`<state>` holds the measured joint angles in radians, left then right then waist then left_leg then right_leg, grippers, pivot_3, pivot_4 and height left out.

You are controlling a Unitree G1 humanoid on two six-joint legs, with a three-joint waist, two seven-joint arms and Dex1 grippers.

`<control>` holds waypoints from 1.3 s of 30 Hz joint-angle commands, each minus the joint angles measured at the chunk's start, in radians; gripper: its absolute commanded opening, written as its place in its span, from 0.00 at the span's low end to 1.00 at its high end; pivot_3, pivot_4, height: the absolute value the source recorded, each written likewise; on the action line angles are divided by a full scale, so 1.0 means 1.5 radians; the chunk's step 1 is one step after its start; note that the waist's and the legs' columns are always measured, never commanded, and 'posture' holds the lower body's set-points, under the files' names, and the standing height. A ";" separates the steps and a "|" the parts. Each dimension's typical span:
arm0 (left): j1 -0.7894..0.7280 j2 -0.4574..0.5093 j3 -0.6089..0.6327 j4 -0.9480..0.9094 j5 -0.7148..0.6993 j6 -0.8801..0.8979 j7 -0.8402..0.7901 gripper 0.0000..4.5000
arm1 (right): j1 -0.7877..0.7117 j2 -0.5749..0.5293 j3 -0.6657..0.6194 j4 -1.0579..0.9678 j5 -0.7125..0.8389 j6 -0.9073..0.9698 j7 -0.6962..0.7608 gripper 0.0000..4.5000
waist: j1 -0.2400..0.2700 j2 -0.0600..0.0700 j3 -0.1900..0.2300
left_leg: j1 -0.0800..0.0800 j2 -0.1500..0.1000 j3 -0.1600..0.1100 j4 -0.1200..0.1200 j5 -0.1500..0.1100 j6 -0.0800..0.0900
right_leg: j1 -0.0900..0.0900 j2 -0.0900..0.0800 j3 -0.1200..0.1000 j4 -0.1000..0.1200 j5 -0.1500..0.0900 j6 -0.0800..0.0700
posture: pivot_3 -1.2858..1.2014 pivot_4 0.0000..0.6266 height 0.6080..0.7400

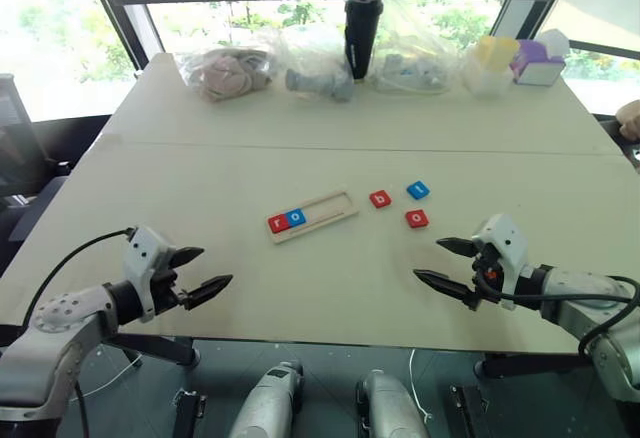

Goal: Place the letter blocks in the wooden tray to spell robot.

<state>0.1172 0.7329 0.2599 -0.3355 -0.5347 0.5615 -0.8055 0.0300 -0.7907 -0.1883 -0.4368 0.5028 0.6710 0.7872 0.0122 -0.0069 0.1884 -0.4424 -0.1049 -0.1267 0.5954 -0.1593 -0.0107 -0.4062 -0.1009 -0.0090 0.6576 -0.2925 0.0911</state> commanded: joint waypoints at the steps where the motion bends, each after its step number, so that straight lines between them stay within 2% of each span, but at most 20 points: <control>1: -0.004 0.000 0.009 -0.009 -0.006 -0.006 -0.003 1.00 | -0.008 0.005 0.000 -0.016 0.000 -0.011 -0.005 0.92 | 0.000 0.000 0.000 | 0.000 0.000 0.000 0.000 0.000 0.000 | 0.000 0.000 0.000 0.000 0.000 0.000 | 0.52 0.24 1.00; 16: -0.022 0.013 0.014 0.000 0.004 -0.003 0.002 1.00 | -0.036 0.023 0.021 0.000 -0.014 -0.003 -0.031 0.92 | 0.000 0.000 0.000 | 0.000 0.000 0.000 0.000 0.000 0.000 | 0.000 0.000 0.000 0.000 0.000 0.000 | 0.52 0.24 1.00; 22: -0.065 0.056 0.005 0.044 0.034 -0.026 -0.026 1.00 | -0.069 0.028 0.006 -0.006 0.024 0.063 -0.059 0.92 | 0.000 0.000 0.000 | 0.000 0.000 0.000 0.000 0.000 0.000 | 0.000 0.000 0.000 0.000 0.000 0.000 | 0.52 0.24 1.00; 25: -0.138 0.087 -0.032 0.074 0.056 -0.037 -0.057 1.00 | -0.102 0.008 0.031 -0.020 0.028 0.131 -0.074 0.92 | 0.001 0.000 0.000 | 0.000 0.000 0.000 0.000 0.000 0.000 | 0.000 0.000 0.000 0.000 0.000 0.000 | 0.52 0.24 1.00; 27: -0.191 0.085 -0.071 0.098 0.077 -0.042 -0.067 1.00 | -0.123 0.017 0.041 -0.033 0.030 0.146 -0.088 0.92 | 0.002 0.000 0.000 | 0.000 0.000 0.000 0.000 0.000 0.000 | 0.000 0.000 0.000 0.000 0.000 0.000 | 0.52 0.24 1.00; 33: -0.286 0.031 -0.174 0.177 0.122 -0.059 -0.088 1.00 | -0.151 0.061 0.074 -0.116 0.043 0.180 -0.136 0.92 | -0.003 0.000 0.000 | 0.000 0.000 0.000 -0.001 0.001 0.002 | -0.001 0.000 0.000 -0.001 0.001 0.002 | 0.52 0.24 1.00; 39: -0.358 -0.014 -0.243 0.257 0.184 -0.102 -0.090 1.00 | -0.154 0.087 0.100 -0.176 0.053 0.217 -0.179 0.92 | 0.001 0.000 0.000 | -0.001 0.000 0.000 -0.001 0.001 0.002 | -0.001 0.001 0.000 -0.001 0.002 0.003 | 0.52 0.24 1.00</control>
<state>-0.3935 0.7177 -0.0900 0.0397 -0.2865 0.4423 -0.9430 -0.1923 -0.6704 -0.0404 -0.6398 0.5652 0.9912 0.5329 0.0144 -0.0073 0.1888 -0.4431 -0.1051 -0.1266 0.5947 -0.1577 -0.0078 -0.4068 -0.0999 -0.0091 0.6564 -0.2887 0.0965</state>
